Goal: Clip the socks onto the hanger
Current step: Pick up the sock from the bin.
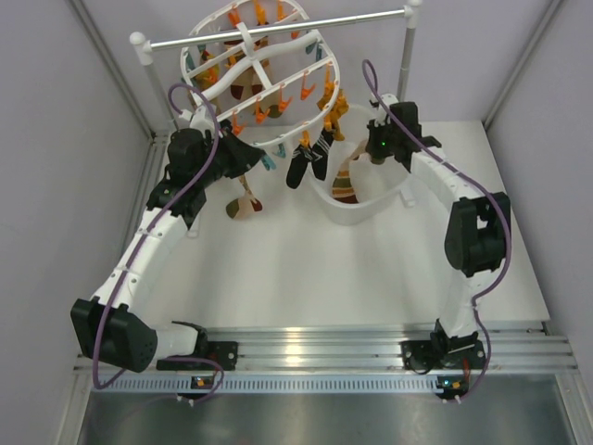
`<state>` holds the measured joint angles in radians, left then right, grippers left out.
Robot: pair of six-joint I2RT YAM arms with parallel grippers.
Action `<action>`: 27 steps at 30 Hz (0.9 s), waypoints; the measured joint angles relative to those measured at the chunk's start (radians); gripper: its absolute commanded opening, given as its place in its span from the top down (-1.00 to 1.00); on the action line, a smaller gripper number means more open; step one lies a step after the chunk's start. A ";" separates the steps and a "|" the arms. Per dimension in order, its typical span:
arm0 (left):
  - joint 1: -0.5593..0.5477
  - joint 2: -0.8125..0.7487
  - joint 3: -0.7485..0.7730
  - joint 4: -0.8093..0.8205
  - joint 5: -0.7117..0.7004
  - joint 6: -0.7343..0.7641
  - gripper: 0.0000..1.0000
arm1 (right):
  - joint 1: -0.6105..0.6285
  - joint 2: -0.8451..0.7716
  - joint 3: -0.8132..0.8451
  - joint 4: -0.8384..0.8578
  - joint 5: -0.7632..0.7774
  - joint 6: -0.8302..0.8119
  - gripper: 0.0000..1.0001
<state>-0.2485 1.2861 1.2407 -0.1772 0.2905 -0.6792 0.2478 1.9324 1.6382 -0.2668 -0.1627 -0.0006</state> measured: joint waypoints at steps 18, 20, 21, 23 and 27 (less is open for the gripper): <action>0.000 0.000 0.000 0.000 0.000 0.000 1.00 | 0.010 0.092 0.021 -0.243 -0.137 -0.228 -0.25; 0.000 0.000 0.000 0.000 0.000 0.000 1.00 | 0.021 0.106 0.050 -0.247 -0.176 -0.234 -0.23; 0.001 0.000 0.000 0.000 0.000 0.000 1.00 | 0.029 0.114 0.063 -0.245 -0.188 -0.235 -0.19; 0.003 0.000 0.000 0.000 0.000 0.000 1.00 | 0.049 0.137 0.085 -0.241 -0.207 -0.235 -0.09; 0.008 0.001 0.000 -0.001 -0.001 0.001 1.00 | 0.097 0.208 0.128 -0.239 -0.229 -0.214 -0.02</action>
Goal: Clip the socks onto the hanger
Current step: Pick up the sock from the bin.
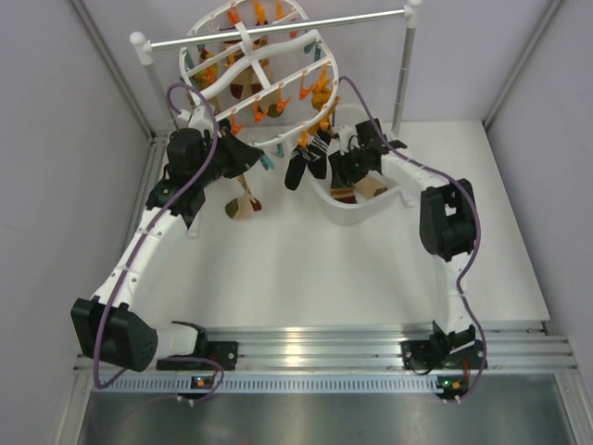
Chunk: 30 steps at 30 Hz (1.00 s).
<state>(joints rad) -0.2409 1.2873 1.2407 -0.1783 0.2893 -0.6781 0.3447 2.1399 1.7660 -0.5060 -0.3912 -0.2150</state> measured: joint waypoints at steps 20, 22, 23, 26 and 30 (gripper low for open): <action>0.011 0.032 0.000 0.000 0.002 0.000 1.00 | 0.037 0.148 0.084 -0.041 0.164 0.111 1.00; 0.012 0.034 0.000 0.000 0.002 0.000 1.00 | 0.020 0.125 0.056 -0.038 0.119 0.165 1.00; 0.012 0.034 0.000 0.000 0.002 0.000 1.00 | 0.008 0.107 0.032 -0.032 0.095 0.196 1.00; 0.012 0.034 0.000 0.000 0.009 0.000 1.00 | -0.050 0.014 -0.073 0.005 0.010 0.309 1.00; 0.012 0.038 0.000 -0.001 0.026 0.000 1.00 | -0.135 -0.110 -0.157 0.113 -0.097 0.463 1.00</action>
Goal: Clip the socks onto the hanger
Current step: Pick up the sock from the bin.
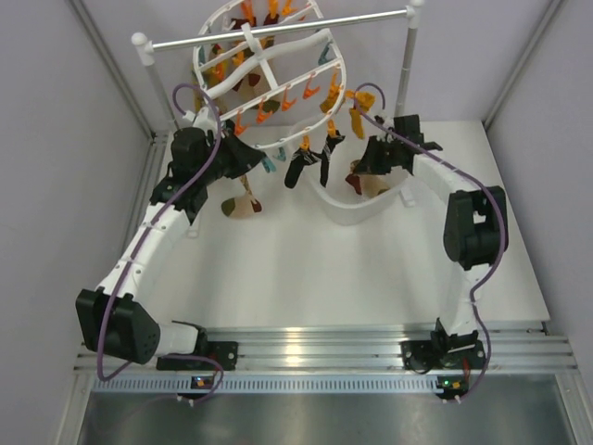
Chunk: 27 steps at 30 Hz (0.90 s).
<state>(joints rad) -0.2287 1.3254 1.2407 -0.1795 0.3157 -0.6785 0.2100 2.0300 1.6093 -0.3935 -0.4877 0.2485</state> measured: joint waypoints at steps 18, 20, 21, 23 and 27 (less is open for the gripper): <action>0.001 0.017 0.000 0.028 0.020 -0.001 1.00 | -0.023 -0.087 -0.112 0.202 -0.117 0.344 1.00; 0.002 0.017 0.000 0.029 0.021 -0.001 1.00 | -0.023 -0.086 -0.124 0.175 -0.111 0.324 1.00; 0.003 0.017 0.000 0.029 0.021 -0.001 1.00 | -0.023 -0.085 -0.124 0.163 -0.109 0.317 1.00; 0.006 0.017 0.000 0.029 0.021 -0.001 1.00 | -0.023 -0.084 -0.124 0.165 -0.113 0.302 1.00; 0.008 0.017 0.000 0.029 0.021 -0.001 1.00 | -0.023 -0.073 -0.124 0.206 -0.158 0.309 1.00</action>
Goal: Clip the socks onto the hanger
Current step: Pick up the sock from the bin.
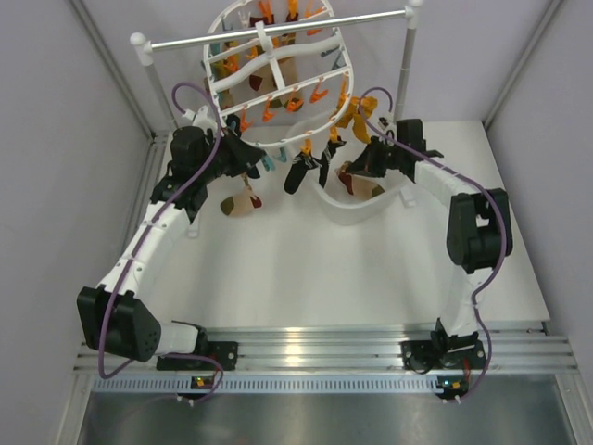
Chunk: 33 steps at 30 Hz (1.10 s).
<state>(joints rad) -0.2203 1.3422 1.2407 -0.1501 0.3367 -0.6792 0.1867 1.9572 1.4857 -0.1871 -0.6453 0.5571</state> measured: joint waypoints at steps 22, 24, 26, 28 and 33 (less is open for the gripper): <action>0.017 0.002 0.000 -0.002 -0.005 0.001 1.00 | 0.086 0.000 0.262 -0.190 0.230 -0.239 1.00; 0.017 0.003 0.000 -0.002 -0.005 0.001 1.00 | 0.083 -0.021 0.239 -0.189 0.225 -0.233 1.00; 0.017 0.003 0.000 -0.002 -0.005 0.001 1.00 | 0.073 -0.051 0.204 -0.179 0.212 -0.211 1.00; 0.017 0.003 0.000 -0.002 -0.005 0.001 1.00 | 0.056 -0.096 0.157 -0.168 0.199 -0.170 1.00; 0.018 0.003 0.000 -0.002 -0.005 0.001 1.00 | -0.009 -0.249 0.043 -0.140 0.188 -0.010 1.00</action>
<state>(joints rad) -0.2028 1.3449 1.2407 -0.1516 0.3321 -0.6781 0.1776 1.7077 1.5284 -0.3271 -0.4576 0.5476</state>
